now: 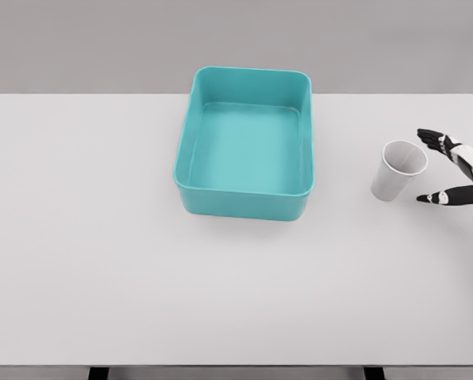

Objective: Put the paper cup into the basket with your right arm

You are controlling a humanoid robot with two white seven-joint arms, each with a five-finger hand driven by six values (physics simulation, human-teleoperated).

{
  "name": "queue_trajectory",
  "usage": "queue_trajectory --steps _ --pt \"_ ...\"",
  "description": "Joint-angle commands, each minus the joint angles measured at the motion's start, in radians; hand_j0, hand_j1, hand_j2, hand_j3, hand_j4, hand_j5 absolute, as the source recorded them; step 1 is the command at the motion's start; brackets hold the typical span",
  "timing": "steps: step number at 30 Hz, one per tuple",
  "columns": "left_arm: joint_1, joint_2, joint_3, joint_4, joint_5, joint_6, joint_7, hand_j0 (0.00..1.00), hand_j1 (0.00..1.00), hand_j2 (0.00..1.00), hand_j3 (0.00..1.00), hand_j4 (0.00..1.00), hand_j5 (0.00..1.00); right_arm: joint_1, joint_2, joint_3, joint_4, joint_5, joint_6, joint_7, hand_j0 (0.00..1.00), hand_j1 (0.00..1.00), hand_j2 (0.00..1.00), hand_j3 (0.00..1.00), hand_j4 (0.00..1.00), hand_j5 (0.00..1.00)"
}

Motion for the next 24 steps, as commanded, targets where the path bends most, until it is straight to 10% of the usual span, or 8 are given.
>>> queue_trajectory --steps 1,24 --pt "0.0 0.0 0.0 0.0 0.001 0.0 0.0 1.0 1.0 1.0 1.0 1.0 1.0 0.0 0.023 0.0 -0.001 -0.005 0.001 0.0 1.0 1.0 1.0 1.0 1.0 1.0" --pt "0.0 0.0 0.0 0.0 0.001 0.0 0.0 1.0 1.0 1.0 1.0 1.0 1.0 -0.034 0.076 0.029 -0.003 -0.005 0.001 0.0 1.0 1.0 1.0 1.0 1.0 1.0"
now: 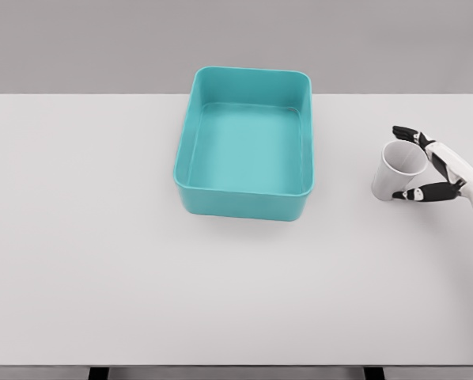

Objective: Put the paper cup into the basket with your right arm

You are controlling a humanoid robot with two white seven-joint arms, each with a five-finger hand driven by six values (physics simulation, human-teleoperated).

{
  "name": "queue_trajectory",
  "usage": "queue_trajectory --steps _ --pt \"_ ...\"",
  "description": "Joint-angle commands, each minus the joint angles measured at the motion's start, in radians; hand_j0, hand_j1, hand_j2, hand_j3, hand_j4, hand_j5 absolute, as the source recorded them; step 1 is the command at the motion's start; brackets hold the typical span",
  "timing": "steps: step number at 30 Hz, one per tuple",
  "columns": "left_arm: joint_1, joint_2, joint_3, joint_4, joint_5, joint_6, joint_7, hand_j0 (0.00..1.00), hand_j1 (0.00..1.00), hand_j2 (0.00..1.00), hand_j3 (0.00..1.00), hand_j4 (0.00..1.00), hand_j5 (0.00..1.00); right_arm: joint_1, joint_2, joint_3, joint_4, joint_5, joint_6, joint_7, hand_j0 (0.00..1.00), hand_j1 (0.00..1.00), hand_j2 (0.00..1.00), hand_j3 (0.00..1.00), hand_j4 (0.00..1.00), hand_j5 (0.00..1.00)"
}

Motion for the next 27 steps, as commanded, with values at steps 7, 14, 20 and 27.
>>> queue_trajectory --steps 7,14,20,27 --pt "0.0 0.0 0.0 0.0 0.001 0.0 0.0 1.0 1.0 1.0 1.0 1.0 1.0 -0.011 0.025 0.001 -0.001 -0.006 0.001 0.0 1.0 1.0 1.0 1.0 1.0 1.0" --pt "0.0 0.0 0.0 0.0 0.001 0.0 0.0 1.0 1.0 1.0 1.0 1.0 1.0 -0.023 0.034 0.007 -0.002 -0.006 0.001 0.0 1.0 1.0 1.0 1.0 1.0 1.0" --pt "0.0 0.0 0.0 0.0 0.001 0.0 0.0 1.0 1.0 1.0 1.0 1.0 1.0 -0.028 0.048 0.008 -0.016 -0.006 0.001 0.0 0.94 0.94 0.94 0.94 0.94 0.94" --pt "0.0 0.0 0.0 0.0 0.001 0.0 0.0 1.0 1.0 1.0 1.0 1.0 1.0 -0.029 0.048 0.021 -0.016 -0.006 0.001 0.0 0.58 0.58 0.58 0.58 0.58 0.58"
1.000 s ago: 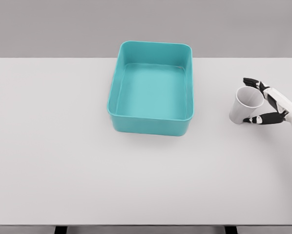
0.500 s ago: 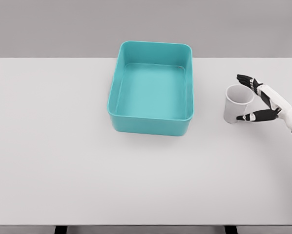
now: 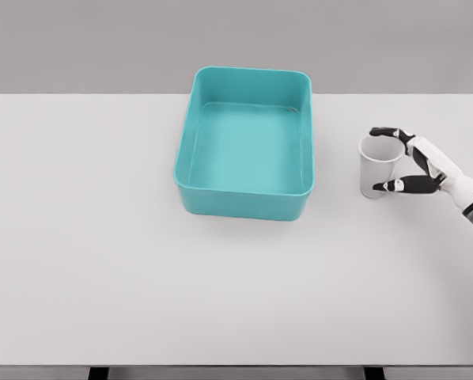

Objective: Put the paper cup into the basket with your right arm

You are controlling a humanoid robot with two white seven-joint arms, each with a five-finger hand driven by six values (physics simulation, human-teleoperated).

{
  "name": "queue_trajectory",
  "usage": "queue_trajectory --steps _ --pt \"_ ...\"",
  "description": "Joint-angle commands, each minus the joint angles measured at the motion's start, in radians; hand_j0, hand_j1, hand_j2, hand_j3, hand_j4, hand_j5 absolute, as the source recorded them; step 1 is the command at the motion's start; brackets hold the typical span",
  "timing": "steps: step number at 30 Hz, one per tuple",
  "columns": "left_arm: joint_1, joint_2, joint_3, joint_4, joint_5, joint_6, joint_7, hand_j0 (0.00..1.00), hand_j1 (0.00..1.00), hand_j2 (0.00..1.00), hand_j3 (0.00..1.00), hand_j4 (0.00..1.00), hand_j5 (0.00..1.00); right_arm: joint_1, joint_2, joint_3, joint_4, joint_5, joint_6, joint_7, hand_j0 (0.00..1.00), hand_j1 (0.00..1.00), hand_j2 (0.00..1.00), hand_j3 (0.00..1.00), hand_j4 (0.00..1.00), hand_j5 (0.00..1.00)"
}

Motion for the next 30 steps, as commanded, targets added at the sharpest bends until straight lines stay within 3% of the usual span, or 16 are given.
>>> queue_trajectory --steps 1,3,12,17,23,30 --pt "0.0 0.0 0.0 0.0 0.001 0.0 0.0 1.0 1.0 1.0 1.0 1.0 1.0 0.0 -0.001 0.002 0.001 0.005 0.0 -0.001 0.54 0.54 0.54 0.54 0.54 0.54" --pt "0.0 0.0 0.0 0.0 0.001 0.0 0.0 1.0 1.0 1.0 1.0 1.0 1.0 0.0 -0.001 0.002 -0.001 0.005 0.0 -0.001 0.49 0.49 0.49 0.49 0.49 0.49" --pt "0.0 0.0 0.0 0.0 0.001 0.0 0.0 1.0 1.0 1.0 1.0 1.0 1.0 -0.054 -0.002 0.002 0.001 0.017 0.0 0.001 0.43 0.43 0.43 0.43 0.43 0.43" --pt "0.0 0.0 0.0 0.0 0.001 0.0 0.0 1.0 1.0 1.0 1.0 1.0 1.0 -0.141 0.004 0.038 0.001 0.032 0.0 0.001 0.43 0.43 0.43 0.43 0.43 0.43" --pt "0.0 0.0 0.0 0.0 0.001 0.0 0.0 1.0 1.0 1.0 1.0 1.0 1.0 -0.305 0.053 0.09 0.012 0.235 0.0 0.001 0.42 0.42 0.42 0.42 0.42 0.42" --pt "0.0 0.0 0.0 0.0 0.001 0.0 0.0 1.0 1.0 1.0 1.0 1.0 1.0 -0.434 0.107 0.159 0.013 0.363 0.0 0.001 0.39 0.39 0.39 0.39 0.39 0.39"
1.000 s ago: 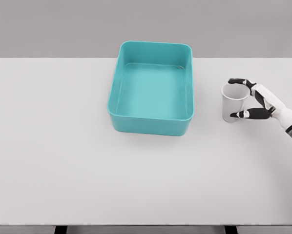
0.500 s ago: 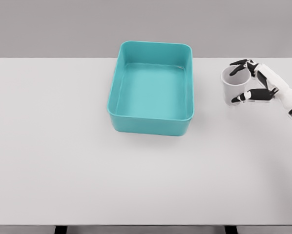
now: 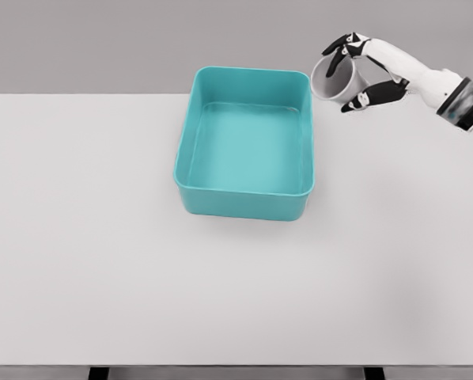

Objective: Put the paper cup into the basket with your right arm

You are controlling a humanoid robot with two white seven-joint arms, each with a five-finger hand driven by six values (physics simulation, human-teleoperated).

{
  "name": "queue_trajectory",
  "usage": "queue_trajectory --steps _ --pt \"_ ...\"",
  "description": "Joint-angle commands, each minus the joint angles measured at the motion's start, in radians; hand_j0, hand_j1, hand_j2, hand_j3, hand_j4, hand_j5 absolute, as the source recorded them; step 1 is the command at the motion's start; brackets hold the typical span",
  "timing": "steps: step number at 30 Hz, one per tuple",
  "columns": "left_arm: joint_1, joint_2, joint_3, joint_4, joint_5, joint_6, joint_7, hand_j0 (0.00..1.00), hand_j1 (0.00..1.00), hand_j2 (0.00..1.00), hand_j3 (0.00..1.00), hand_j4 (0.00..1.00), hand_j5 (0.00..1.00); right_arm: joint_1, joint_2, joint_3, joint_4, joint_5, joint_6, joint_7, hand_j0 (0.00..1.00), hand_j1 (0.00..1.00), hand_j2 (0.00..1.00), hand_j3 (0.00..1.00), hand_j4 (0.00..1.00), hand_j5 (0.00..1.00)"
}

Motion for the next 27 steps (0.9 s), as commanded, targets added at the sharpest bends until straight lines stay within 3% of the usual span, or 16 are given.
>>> queue_trajectory --steps 1,7,13,14,19,21,22,23,27 --pt "0.0 0.0 0.0 0.0 0.001 0.0 0.0 1.0 1.0 1.0 1.0 1.0 1.0 -0.009 0.031 0.026 0.001 0.062 0.001 -0.001 0.37 0.37 0.37 0.37 0.37 0.37" --pt "0.0 0.0 0.0 0.0 0.001 0.0 0.0 1.0 1.0 1.0 1.0 1.0 1.0 -0.103 0.098 0.108 0.022 0.19 0.001 0.001 0.38 0.38 0.38 0.38 0.38 0.38" --pt "0.0 0.0 0.0 0.0 0.001 0.0 0.0 1.0 1.0 1.0 1.0 1.0 1.0 -0.173 0.149 0.223 0.051 0.193 0.001 0.001 0.41 0.41 0.41 0.41 0.41 0.41" --pt "0.0 0.0 0.0 0.0 0.001 0.0 0.0 1.0 1.0 1.0 1.0 1.0 1.0 -0.183 0.161 0.236 0.067 0.193 0.001 0.002 0.51 0.51 0.51 0.51 0.51 0.51" --pt "0.0 0.0 0.0 0.0 0.001 0.0 0.0 1.0 1.0 1.0 1.0 1.0 1.0 -0.193 0.187 0.259 0.085 0.194 0.001 0.002 0.61 0.61 0.61 0.61 0.61 0.61" --pt "0.0 0.0 0.0 0.0 0.001 0.0 0.0 1.0 1.0 1.0 1.0 1.0 1.0 -0.193 0.193 0.268 0.09 0.194 0.001 0.002 0.8 0.8 0.8 0.8 0.8 0.8" --pt "0.0 0.0 0.0 0.0 0.001 0.0 0.0 1.0 1.0 1.0 1.0 1.0 1.0 -0.196 0.196 0.271 0.09 0.196 0.001 0.002 0.94 0.94 0.94 0.94 0.94 0.94" --pt "0.0 0.0 0.0 0.0 0.001 0.0 0.0 1.0 1.0 1.0 1.0 1.0 1.0 -0.207 0.196 0.274 0.088 0.199 0.001 0.002 1.0 1.0 1.0 1.0 1.0 1.0" --pt "0.0 0.0 0.0 0.0 0.001 0.0 0.0 1.0 1.0 1.0 1.0 1.0 1.0 -0.216 0.196 0.28 0.088 0.199 0.001 0.004 1.0 1.0 1.0 1.0 1.0 1.0"
